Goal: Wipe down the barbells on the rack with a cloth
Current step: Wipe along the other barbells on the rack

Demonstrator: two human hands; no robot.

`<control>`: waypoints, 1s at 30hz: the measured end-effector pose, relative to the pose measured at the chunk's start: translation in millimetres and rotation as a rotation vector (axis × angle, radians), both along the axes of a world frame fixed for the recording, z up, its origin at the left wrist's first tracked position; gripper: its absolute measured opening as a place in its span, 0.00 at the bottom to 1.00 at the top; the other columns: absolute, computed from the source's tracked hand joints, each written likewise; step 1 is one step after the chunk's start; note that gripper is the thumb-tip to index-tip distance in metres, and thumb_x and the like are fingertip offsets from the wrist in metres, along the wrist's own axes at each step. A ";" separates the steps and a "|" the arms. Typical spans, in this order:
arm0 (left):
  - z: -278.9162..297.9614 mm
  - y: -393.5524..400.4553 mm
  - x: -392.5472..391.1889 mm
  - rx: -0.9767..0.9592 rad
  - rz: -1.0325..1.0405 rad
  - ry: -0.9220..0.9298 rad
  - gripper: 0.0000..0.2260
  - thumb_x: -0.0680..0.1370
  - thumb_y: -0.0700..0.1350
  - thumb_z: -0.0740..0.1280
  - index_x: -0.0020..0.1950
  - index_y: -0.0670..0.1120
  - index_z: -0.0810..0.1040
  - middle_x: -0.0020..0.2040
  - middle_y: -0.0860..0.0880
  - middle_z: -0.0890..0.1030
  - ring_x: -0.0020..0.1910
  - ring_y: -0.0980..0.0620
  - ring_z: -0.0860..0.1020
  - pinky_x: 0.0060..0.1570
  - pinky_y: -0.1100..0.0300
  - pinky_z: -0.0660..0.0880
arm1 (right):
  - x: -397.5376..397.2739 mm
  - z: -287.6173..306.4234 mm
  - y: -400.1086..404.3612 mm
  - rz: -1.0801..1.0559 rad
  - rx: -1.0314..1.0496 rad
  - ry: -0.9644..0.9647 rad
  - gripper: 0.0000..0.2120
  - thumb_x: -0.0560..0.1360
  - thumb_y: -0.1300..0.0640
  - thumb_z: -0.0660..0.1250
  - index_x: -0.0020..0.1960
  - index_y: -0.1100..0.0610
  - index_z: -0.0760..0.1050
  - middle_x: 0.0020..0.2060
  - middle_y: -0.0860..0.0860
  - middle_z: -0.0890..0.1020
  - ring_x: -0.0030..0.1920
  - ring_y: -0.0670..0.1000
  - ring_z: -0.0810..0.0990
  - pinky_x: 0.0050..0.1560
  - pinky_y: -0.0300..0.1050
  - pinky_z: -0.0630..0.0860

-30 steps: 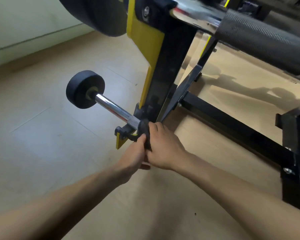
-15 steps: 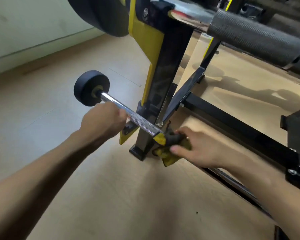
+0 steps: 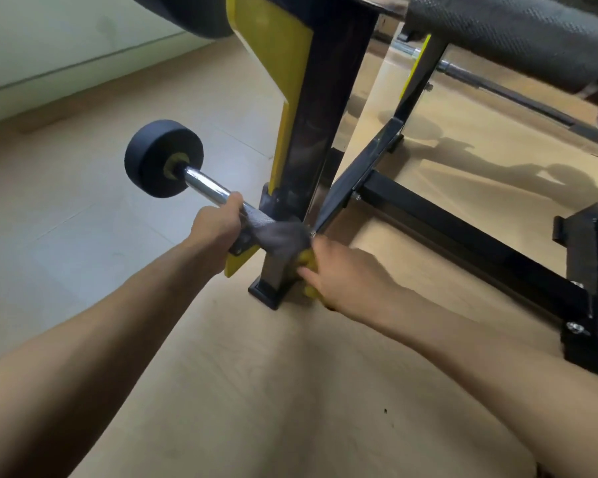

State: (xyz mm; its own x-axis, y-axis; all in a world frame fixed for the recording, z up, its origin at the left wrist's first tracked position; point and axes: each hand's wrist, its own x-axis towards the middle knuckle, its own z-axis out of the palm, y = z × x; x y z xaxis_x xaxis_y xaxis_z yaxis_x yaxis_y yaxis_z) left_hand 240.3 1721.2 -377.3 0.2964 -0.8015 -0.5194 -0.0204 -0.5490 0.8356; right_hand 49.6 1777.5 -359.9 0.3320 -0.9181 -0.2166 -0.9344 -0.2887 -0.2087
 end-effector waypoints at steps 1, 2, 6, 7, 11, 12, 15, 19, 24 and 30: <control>-0.8 -0.9 0.5 -0.003 0.002 0.004 0.19 0.82 0.58 0.59 0.63 0.44 0.71 0.57 0.44 0.79 0.54 0.45 0.80 0.61 0.50 0.76 | -22.6 2.9 11.2 -0.014 0.109 0.029 0.14 0.81 0.41 0.58 0.57 0.50 0.64 0.41 0.45 0.75 0.36 0.45 0.73 0.36 0.43 0.69; -1.4 -1.3 0.0 -0.001 0.005 0.012 0.19 0.82 0.59 0.59 0.62 0.45 0.71 0.56 0.45 0.79 0.52 0.46 0.80 0.59 0.53 0.77 | -42.6 7.5 23.0 -0.031 0.221 0.043 0.14 0.80 0.41 0.58 0.56 0.49 0.63 0.41 0.44 0.75 0.37 0.44 0.75 0.38 0.43 0.73; -3.3 0.7 -6.7 0.001 0.045 0.008 0.18 0.81 0.60 0.59 0.60 0.46 0.72 0.54 0.47 0.79 0.50 0.47 0.80 0.47 0.58 0.75 | -62.5 13.3 31.7 -0.040 0.283 -0.018 0.17 0.79 0.38 0.56 0.56 0.51 0.66 0.43 0.47 0.78 0.42 0.47 0.78 0.45 0.45 0.78; -3.9 1.6 -7.6 -0.002 0.061 0.000 0.18 0.81 0.60 0.59 0.60 0.46 0.72 0.54 0.47 0.79 0.50 0.47 0.79 0.46 0.58 0.74 | -48.3 11.2 21.4 -0.021 0.240 -0.009 0.17 0.80 0.38 0.56 0.55 0.52 0.67 0.41 0.47 0.77 0.40 0.47 0.77 0.42 0.44 0.75; -5.9 1.4 -7.7 -0.034 0.070 -0.032 0.17 0.82 0.59 0.59 0.59 0.46 0.71 0.56 0.45 0.79 0.53 0.46 0.79 0.57 0.54 0.77 | 38.7 -3.7 -29.4 0.017 0.003 -0.081 0.13 0.82 0.40 0.55 0.51 0.51 0.66 0.34 0.43 0.70 0.33 0.45 0.72 0.30 0.37 0.63; -5.5 1.6 -6.7 -0.036 0.070 -0.043 0.19 0.81 0.59 0.59 0.60 0.45 0.72 0.56 0.45 0.79 0.52 0.46 0.79 0.58 0.53 0.77 | 52.6 -7.0 -38.0 -0.005 -0.021 -0.106 0.14 0.82 0.40 0.55 0.50 0.51 0.66 0.33 0.43 0.70 0.32 0.44 0.71 0.29 0.37 0.62; -4.9 2.7 -3.7 -0.041 0.075 -0.062 0.21 0.81 0.59 0.60 0.63 0.44 0.74 0.56 0.45 0.80 0.51 0.47 0.80 0.55 0.54 0.78 | 46.8 -10.2 -31.2 0.023 -0.097 -0.074 0.13 0.82 0.41 0.54 0.54 0.51 0.65 0.36 0.44 0.72 0.32 0.42 0.70 0.28 0.37 0.62; -4.6 5.4 -3.5 -0.071 0.085 -0.032 0.18 0.81 0.58 0.61 0.61 0.45 0.74 0.53 0.47 0.80 0.43 0.49 0.79 0.36 0.65 0.73 | -38.6 1.9 18.9 0.035 0.171 -0.140 0.15 0.81 0.45 0.59 0.65 0.46 0.64 0.47 0.42 0.75 0.41 0.43 0.76 0.38 0.40 0.71; 0.9 9.7 -14.7 -0.072 0.175 0.029 0.17 0.81 0.58 0.61 0.59 0.45 0.76 0.49 0.49 0.80 0.43 0.50 0.80 0.36 0.65 0.72 | -51.1 10.5 15.2 0.054 0.336 -0.052 0.12 0.81 0.45 0.60 0.60 0.50 0.64 0.46 0.46 0.78 0.42 0.46 0.77 0.43 0.42 0.73; 2.9 13.3 -12.3 -0.055 0.167 -0.055 0.17 0.80 0.59 0.62 0.55 0.45 0.78 0.51 0.46 0.81 0.43 0.50 0.78 0.52 0.55 0.77 | 57.6 0.7 -48.9 0.181 0.002 0.033 0.15 0.84 0.48 0.57 0.64 0.56 0.69 0.49 0.52 0.78 0.43 0.51 0.78 0.38 0.41 0.74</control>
State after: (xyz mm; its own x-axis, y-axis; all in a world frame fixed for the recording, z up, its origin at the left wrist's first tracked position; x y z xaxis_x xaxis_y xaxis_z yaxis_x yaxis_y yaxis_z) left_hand 228.0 1734.5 -374.4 0.4548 -0.7654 -0.4553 0.0206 -0.5020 0.8646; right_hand 107.3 1728.6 -359.2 0.4841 -0.8438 -0.2314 -0.8737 -0.4521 -0.1794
